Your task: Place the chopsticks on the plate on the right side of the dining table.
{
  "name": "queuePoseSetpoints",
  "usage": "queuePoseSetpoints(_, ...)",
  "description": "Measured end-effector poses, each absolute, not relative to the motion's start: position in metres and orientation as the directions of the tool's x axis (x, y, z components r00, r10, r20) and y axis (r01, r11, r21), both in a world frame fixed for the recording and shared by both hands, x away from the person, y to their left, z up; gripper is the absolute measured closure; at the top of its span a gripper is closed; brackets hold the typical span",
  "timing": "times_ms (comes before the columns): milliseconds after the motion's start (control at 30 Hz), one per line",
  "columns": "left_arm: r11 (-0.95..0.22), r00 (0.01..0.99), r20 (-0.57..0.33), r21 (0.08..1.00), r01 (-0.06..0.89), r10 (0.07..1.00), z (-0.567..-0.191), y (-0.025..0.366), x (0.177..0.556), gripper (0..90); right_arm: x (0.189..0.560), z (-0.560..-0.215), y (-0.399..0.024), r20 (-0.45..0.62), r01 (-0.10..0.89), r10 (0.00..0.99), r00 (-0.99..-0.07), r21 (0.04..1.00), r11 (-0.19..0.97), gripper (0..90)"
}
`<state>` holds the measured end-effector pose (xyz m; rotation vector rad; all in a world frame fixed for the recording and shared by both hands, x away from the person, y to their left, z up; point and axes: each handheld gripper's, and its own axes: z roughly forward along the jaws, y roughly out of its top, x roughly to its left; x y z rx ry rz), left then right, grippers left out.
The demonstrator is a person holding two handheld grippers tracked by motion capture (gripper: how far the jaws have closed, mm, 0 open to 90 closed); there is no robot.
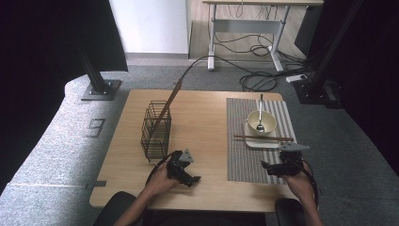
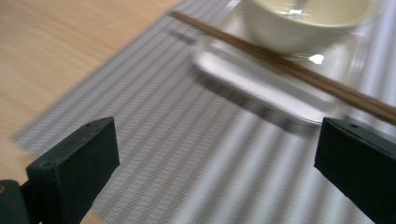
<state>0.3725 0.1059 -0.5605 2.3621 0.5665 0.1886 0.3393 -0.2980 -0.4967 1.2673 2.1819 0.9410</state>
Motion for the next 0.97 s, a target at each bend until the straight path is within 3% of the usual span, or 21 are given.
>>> queuePoseSetpoints(300,-0.669,0.895,-0.017,0.659,0.345,0.446,-0.560,0.106,0.372,0.0,0.355,-0.523,-0.250,-0.024,0.568,0.815,-0.579,0.705,0.424,0.0)
queuePoseSetpoints(633,-0.668,0.895,-0.017,0.658,0.346,0.446,-0.560,0.106,0.372,0.0,0.374,-0.560,-0.239,0.024,0.591,0.812,-0.584,0.698,0.405,0.0)
queuePoseSetpoints(967,-0.669,0.895,-0.017,0.658,0.346,0.446,-0.560,0.106,0.372,0.0,0.374,-0.563,-0.238,0.005,0.576,0.813,-0.582,0.708,0.408,0.0)
